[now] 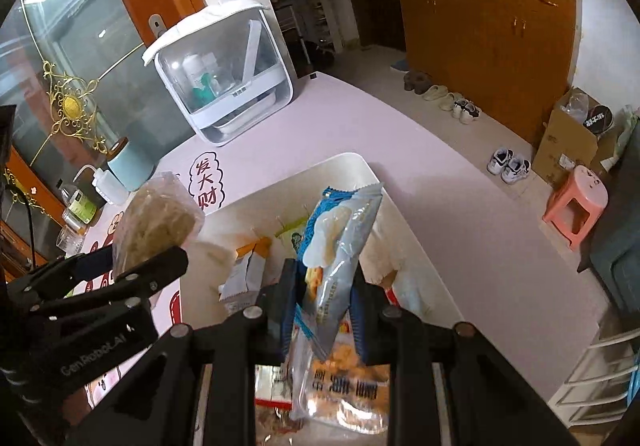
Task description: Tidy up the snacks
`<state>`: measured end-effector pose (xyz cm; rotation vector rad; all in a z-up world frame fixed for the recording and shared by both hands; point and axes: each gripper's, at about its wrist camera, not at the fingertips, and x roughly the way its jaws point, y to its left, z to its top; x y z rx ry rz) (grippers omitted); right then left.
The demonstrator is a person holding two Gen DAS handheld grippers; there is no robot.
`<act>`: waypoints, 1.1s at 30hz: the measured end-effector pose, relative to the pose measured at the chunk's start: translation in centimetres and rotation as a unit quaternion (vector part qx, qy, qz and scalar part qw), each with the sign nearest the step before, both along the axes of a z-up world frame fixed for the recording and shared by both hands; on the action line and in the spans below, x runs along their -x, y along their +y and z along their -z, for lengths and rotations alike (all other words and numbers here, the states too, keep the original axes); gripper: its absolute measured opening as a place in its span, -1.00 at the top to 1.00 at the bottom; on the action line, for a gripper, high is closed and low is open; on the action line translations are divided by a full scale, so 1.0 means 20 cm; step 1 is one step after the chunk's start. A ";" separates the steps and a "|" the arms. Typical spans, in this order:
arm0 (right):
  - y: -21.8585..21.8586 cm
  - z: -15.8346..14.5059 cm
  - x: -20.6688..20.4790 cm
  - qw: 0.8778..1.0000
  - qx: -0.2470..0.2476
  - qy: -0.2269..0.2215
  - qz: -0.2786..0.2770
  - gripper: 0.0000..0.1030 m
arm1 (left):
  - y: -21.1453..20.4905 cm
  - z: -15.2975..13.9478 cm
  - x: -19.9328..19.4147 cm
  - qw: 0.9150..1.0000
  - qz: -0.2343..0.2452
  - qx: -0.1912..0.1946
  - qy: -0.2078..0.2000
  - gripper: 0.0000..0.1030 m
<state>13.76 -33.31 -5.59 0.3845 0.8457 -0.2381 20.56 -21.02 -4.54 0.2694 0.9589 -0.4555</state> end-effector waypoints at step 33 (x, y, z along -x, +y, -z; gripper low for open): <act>0.14 -0.08 -0.11 0.998 0.051 0.012 -0.040 -0.16 | 0.26 -0.04 0.00 0.997 -0.063 0.023 0.026 -0.93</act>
